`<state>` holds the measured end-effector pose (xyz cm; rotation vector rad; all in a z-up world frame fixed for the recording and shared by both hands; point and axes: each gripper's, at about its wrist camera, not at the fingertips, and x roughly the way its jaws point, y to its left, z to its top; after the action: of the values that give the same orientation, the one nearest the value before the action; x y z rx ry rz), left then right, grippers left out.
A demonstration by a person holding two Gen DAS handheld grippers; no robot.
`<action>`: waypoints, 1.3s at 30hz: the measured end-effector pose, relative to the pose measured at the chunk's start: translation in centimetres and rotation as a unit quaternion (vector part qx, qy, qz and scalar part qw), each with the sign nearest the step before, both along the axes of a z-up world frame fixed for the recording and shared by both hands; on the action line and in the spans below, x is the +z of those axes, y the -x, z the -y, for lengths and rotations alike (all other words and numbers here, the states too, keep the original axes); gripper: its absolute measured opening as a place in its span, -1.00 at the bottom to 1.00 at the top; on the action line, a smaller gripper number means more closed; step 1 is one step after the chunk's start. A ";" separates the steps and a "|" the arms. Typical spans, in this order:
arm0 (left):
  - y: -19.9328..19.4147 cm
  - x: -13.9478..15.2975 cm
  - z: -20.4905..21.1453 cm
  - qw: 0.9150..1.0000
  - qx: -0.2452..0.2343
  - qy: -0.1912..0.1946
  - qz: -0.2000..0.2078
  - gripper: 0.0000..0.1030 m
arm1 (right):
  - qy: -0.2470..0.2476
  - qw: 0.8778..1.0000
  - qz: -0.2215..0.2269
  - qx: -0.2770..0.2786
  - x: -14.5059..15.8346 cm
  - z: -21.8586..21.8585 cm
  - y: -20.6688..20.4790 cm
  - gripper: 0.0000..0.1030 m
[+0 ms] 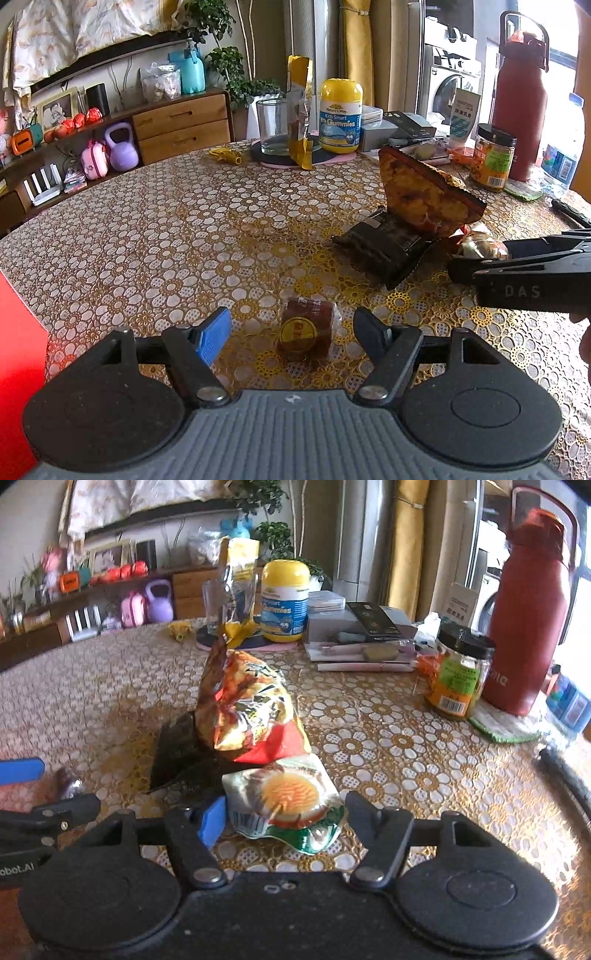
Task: Organize snacks
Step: 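Grasp the brown square cake with the left gripper while the right grasps the round green-wrapped cake, then carry the brown cake and round green-wrapped cake over the box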
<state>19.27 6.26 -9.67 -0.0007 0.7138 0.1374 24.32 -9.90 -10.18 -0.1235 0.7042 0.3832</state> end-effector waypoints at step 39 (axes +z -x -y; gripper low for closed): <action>12.8 4.7 2.4 0.998 -0.016 0.021 0.049 -0.38 | -0.070 0.997 0.006 -0.029 2.2 5.4 13.4 0.15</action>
<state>6.50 3.83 -4.99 -0.0364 0.6176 0.0905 10.87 -15.26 -7.99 0.0259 0.6652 0.3752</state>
